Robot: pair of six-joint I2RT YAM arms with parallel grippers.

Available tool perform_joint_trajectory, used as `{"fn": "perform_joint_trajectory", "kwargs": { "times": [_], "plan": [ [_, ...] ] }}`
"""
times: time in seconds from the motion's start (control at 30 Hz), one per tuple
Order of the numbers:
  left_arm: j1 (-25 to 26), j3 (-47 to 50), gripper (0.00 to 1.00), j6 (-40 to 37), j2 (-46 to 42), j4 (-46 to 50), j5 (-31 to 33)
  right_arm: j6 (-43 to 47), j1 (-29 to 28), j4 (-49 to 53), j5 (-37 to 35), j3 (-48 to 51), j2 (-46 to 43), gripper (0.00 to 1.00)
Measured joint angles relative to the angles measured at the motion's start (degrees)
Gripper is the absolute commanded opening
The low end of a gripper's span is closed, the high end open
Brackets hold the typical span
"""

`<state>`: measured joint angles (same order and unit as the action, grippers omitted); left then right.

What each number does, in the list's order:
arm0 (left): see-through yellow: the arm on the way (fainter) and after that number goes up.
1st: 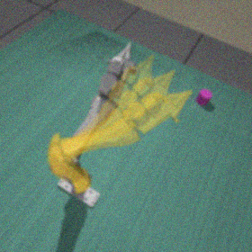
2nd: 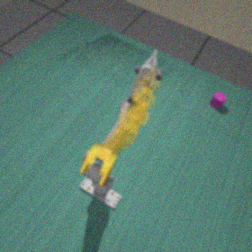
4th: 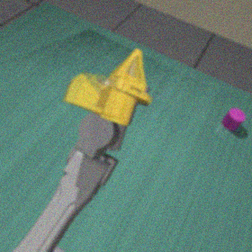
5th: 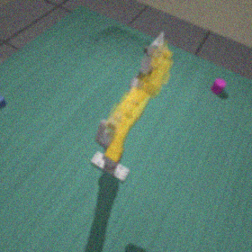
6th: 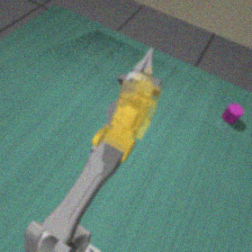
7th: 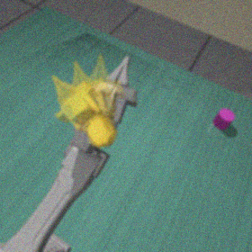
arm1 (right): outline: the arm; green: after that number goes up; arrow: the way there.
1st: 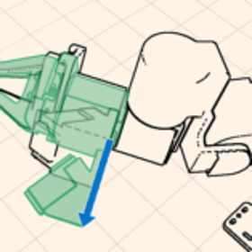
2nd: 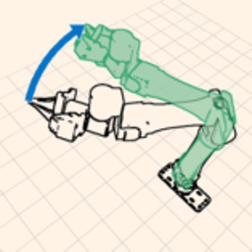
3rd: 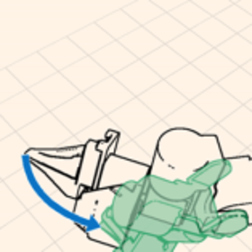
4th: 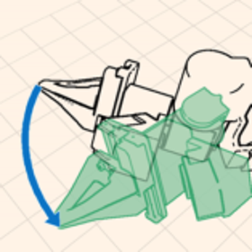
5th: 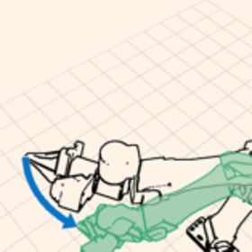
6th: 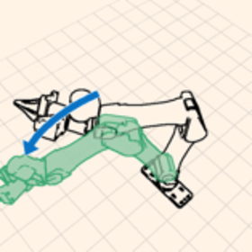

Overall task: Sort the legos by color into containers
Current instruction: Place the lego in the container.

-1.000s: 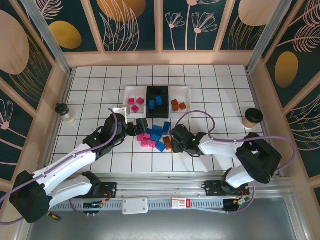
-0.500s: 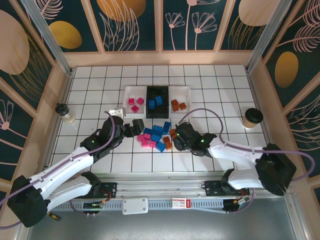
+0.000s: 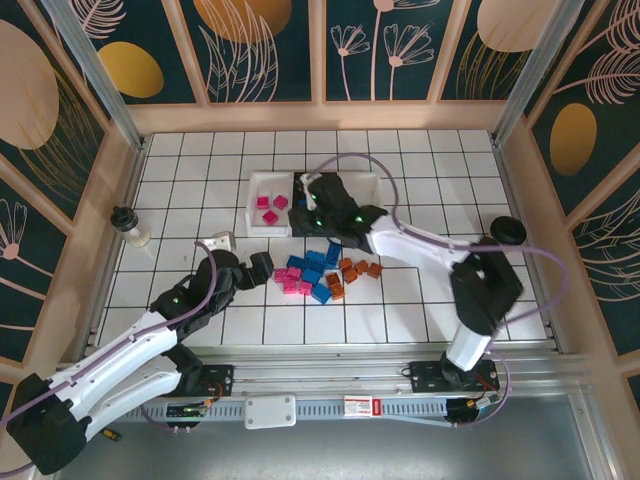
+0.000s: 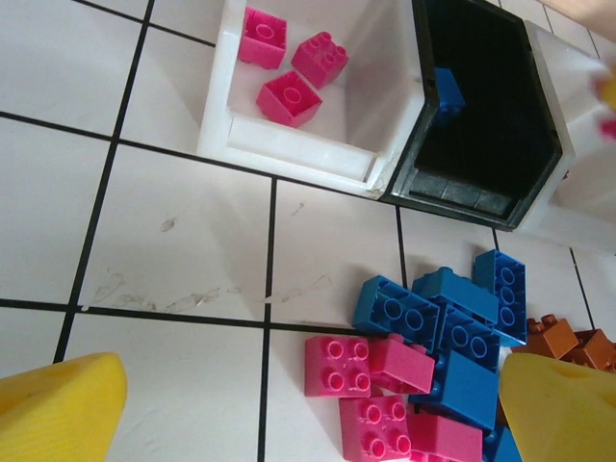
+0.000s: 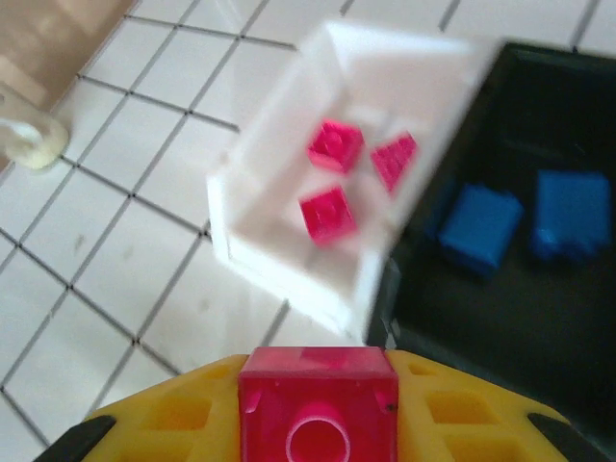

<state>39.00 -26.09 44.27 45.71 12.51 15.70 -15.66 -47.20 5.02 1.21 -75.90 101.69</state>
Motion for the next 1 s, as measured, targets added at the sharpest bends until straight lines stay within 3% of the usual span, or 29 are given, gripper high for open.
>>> {"fn": "perform_joint_trajectory", "kwargs": {
  "times": [0.17, 0.3, 0.43, 0.6, 0.7, 0.83, 1.0],
  "plan": [
    [0.00, 2.10, 0.99, 1.18, -1.81, 0.42, -0.20, 0.28, 1.22, -1.03, 3.34, -13.27, 13.81, 0.23],
    [0.00, 2.80, 0.99, 1.46, -1.84, 0.68, -0.22, -0.02, 2.27, -0.85, 4.02, -20.65, 21.42, 0.41],
    [0.00, 3.17, 0.99, 1.49, -1.68, 0.48, -0.50, -0.52, 2.89, -0.50, 4.70, -26.12, 25.75, 0.55],
    [0.00, 3.82, 0.99, 1.49, -1.40, -0.37, -1.81, -1.68, 2.97, -2.99, 5.35, -26.67, 25.90, 0.59],
    [0.00, 3.82, 0.97, 1.42, -0.28, -1.29, -3.02, -2.29, 2.95, -5.51, 5.35, -21.99, 23.23, 0.59],
    [0.00, 3.78, 0.80, 0.20, 3.28, -4.11, -6.21, -3.17, 2.86, -9.44, 5.27, -8.50, 13.86, 0.59],
    [0.00, 2.56, 0.69, -1.66, 12.31, -8.79, -11.28, -5.46, 2.86, -15.17, 4.33, 10.21, -0.68, 0.59]
  ]
}}
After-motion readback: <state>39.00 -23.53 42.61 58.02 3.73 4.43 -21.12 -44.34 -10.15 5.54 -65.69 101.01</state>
